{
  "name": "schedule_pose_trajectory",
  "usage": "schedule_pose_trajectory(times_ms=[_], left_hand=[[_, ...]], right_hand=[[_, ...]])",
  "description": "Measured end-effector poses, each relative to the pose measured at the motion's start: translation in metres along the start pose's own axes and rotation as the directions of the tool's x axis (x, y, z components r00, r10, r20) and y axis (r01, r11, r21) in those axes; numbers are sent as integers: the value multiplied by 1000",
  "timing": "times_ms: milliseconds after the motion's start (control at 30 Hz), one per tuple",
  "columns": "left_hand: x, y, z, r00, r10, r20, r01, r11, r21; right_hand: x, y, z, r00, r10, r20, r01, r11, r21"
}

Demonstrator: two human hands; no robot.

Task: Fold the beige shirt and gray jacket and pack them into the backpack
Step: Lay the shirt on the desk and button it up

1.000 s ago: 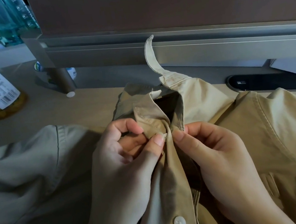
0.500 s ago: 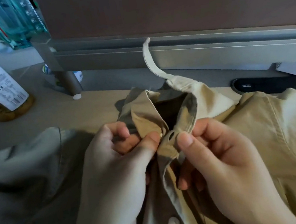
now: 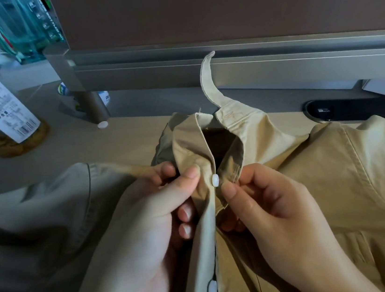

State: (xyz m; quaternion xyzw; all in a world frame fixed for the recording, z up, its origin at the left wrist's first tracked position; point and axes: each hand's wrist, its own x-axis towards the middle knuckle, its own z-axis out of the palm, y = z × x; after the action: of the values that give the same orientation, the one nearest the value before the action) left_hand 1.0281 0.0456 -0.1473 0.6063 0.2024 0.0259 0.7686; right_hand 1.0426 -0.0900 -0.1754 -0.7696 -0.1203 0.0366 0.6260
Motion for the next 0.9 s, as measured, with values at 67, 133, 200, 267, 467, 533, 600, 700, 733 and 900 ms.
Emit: schedule_pose_trajectory(times_ms=[67,133,200,267,467,533,600,700,733,900], left_hand=[[-5,-1,-1,1000,-1,-7,1,999,34],[-7,1,2,999,53,4,-53,990,128],[-7,1,2,996,84,23,-87,980,179],[-9,4,2,995,95,19,-97,971,219],[-6,-2,-3,984,177,-11,-167,946,278],[-7,-2,0,982,187,-1,-180,944,276],[-7,-3,0,977,213,11,-208,939,272],[-7,-1,2,966,259,8,-251,924,289],[-8,-1,2,958,287,15,-277,910,309],[-6,-6,2,931,365,25,-353,877,326]], right_hand=[[1,0,1,1000,4,7,-5,996,90],[2,1,2,1000,8,15,-10,988,151],[2,1,2,999,22,28,-28,977,210],[1,3,2,997,56,47,-67,957,282],[1,2,3,979,155,135,-203,834,514],[1,0,1,973,172,155,-230,791,566],[1,-1,0,970,184,157,-241,782,575],[1,-3,-1,972,184,148,-235,792,563],[2,-4,-2,972,178,151,-233,792,565],[0,-4,-3,968,165,190,-248,752,610]])
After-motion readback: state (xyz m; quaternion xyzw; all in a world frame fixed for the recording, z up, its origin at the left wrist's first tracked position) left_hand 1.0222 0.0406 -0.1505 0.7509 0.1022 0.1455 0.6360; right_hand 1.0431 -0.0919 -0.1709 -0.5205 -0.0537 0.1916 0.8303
